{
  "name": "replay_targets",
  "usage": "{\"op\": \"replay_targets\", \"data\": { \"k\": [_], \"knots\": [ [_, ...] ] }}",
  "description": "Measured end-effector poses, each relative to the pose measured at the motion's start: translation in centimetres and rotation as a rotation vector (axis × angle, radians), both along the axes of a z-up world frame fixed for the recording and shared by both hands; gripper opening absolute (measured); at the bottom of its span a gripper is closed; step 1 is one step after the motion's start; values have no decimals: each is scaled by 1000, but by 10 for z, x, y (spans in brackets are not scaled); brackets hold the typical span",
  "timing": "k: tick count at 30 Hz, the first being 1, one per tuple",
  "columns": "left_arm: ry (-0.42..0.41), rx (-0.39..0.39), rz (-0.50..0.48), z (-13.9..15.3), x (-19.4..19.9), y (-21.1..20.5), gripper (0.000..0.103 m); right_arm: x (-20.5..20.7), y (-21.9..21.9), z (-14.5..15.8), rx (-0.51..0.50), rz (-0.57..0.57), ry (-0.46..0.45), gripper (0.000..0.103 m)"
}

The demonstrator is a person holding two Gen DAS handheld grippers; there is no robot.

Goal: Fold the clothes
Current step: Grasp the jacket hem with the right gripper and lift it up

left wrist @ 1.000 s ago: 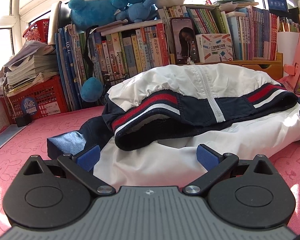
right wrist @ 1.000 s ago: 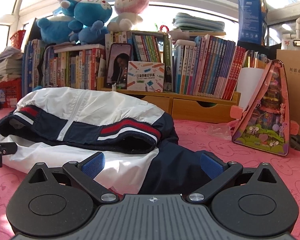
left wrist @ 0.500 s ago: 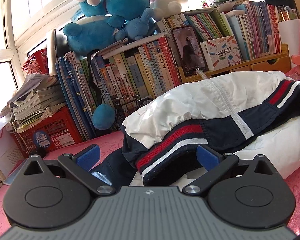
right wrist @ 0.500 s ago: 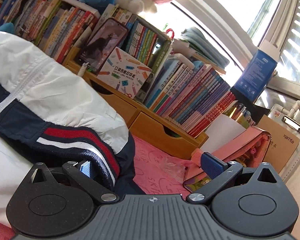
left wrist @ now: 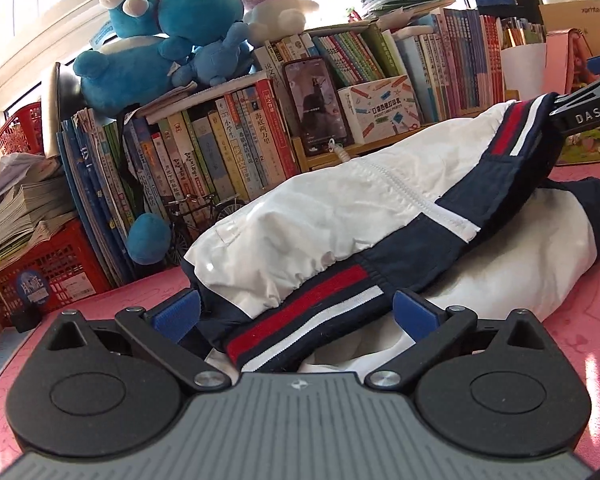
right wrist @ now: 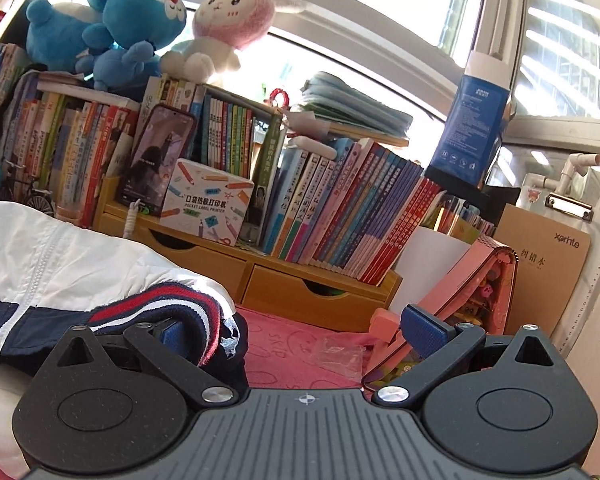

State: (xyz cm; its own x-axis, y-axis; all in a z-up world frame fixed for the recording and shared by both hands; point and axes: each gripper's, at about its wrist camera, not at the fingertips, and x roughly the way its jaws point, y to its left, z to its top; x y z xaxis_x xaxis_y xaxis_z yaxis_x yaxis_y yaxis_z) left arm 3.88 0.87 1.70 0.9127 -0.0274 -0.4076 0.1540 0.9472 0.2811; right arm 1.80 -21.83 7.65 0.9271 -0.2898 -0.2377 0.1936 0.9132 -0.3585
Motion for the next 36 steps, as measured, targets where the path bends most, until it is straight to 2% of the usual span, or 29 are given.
{"op": "replay_targets", "data": {
  "k": [4,7,8,10,12,15,19,23,27,28,31,32,34,36],
  "knots": [
    [57,-61,47,-2,21,23,103,-8,-10,13,45,28,-15,103],
    [62,-96,-12,-1,11,34,103,-9,-25,24,156,45,-17,103],
    [68,-118,-53,0,7,37,103,-10,-30,28,200,52,-17,103],
    [99,-215,-223,3,-6,42,103,-10,-36,30,262,65,-15,103],
    [95,-226,-278,3,-11,38,103,-11,-36,31,263,70,-14,103],
    [53,-115,-153,0,-3,24,103,-15,-31,29,201,70,-16,103],
    [79,-122,-60,-3,15,33,103,-27,-30,27,167,102,-7,103],
    [17,-13,136,-9,17,45,103,-33,-39,28,183,91,-7,103],
    [18,-17,277,-8,22,79,103,-33,-58,25,261,75,15,103],
    [39,-40,261,-6,21,85,103,-32,-61,23,280,72,21,103],
    [110,-228,8,1,1,93,103,-32,-66,18,319,70,32,103],
    [115,-239,-67,1,-8,86,103,-31,-65,17,322,68,33,103],
    [106,-174,-162,2,-21,66,103,-30,-61,17,315,66,33,103],
    [103,-82,-209,-3,-25,43,103,-30,-57,18,309,64,32,103]
  ]
}}
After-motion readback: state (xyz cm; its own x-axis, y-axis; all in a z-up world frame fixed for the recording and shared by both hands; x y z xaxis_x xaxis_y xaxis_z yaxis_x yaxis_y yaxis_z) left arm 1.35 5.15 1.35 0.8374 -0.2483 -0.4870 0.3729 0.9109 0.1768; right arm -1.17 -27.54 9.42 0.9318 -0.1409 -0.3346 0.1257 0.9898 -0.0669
